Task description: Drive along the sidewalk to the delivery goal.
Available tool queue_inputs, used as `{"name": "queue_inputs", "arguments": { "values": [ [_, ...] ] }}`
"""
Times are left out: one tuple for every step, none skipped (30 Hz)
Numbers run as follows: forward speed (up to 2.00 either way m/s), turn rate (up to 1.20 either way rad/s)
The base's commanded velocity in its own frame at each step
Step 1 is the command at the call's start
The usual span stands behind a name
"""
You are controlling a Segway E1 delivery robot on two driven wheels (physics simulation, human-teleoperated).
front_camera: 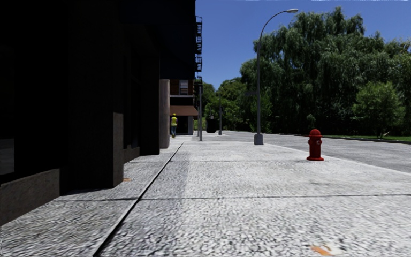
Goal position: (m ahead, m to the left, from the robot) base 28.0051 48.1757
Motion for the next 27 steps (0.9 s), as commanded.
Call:
{"name": "queue_inputs", "arguments": {
  "values": [
    [2.0, 0.0],
    [2.0, 0.0],
    [2.0, 0.0],
    [2.0, 0.0],
    [2.0, 0.0],
    [2.0, 0.0],
    [2.0, 0.0],
    [2.0, 0.0],
    [2.0, 0.0],
    [2.0, 0.0],
    [2.0, 0.0],
    [2.0, 0.0],
    [2.0, 0.0],
    [2.0, 0.0],
    [2.0, 0.0],
    [2.0, 0.0],
    [1.98, 0.0],
    [1.97, 0.0],
    [1.97, 0.0],
    [1.97, 0.0],
    [1.97, 0.0],
    [1.97, 0.0],
    [1.97, 0.0],
    [1.97, 0.0],
    [1.97, 0.0],
    [1.97, 0.0],
    [1.97, 0.0]
  ]
}}
